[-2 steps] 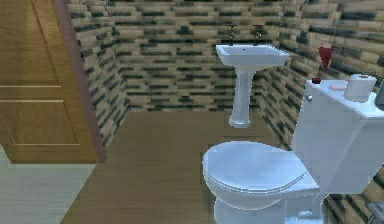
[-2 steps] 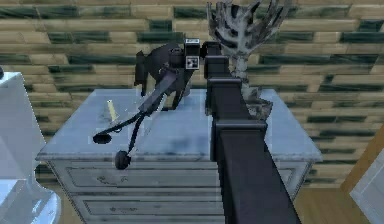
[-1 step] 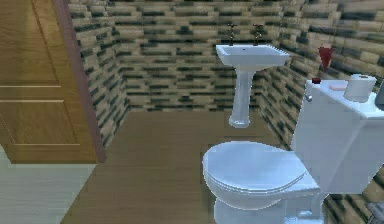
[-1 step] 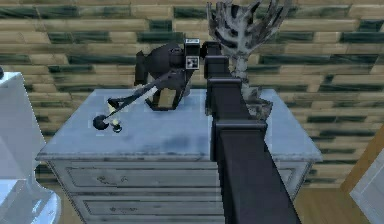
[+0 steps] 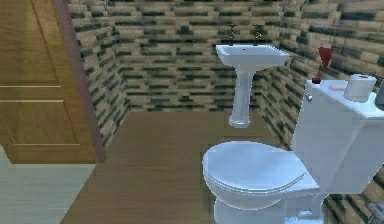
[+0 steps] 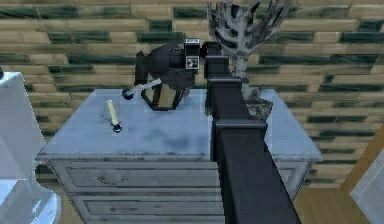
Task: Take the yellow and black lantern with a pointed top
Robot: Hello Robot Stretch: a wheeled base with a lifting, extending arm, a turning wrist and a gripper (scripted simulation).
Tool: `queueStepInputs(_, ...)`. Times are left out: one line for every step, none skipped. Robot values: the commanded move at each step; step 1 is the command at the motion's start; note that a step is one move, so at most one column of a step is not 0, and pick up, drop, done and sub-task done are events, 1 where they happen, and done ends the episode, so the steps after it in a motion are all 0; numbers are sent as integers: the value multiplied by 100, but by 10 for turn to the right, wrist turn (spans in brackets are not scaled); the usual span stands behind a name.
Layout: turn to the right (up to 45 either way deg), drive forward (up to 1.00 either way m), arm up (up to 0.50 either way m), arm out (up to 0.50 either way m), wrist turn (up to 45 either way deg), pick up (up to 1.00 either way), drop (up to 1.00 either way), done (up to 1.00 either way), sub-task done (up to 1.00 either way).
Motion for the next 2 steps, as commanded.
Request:
queueStepInputs(0,0,0,0,240,0,0,0,0)
queueStepInputs(0,0,0,0,0,100,0,0,0)
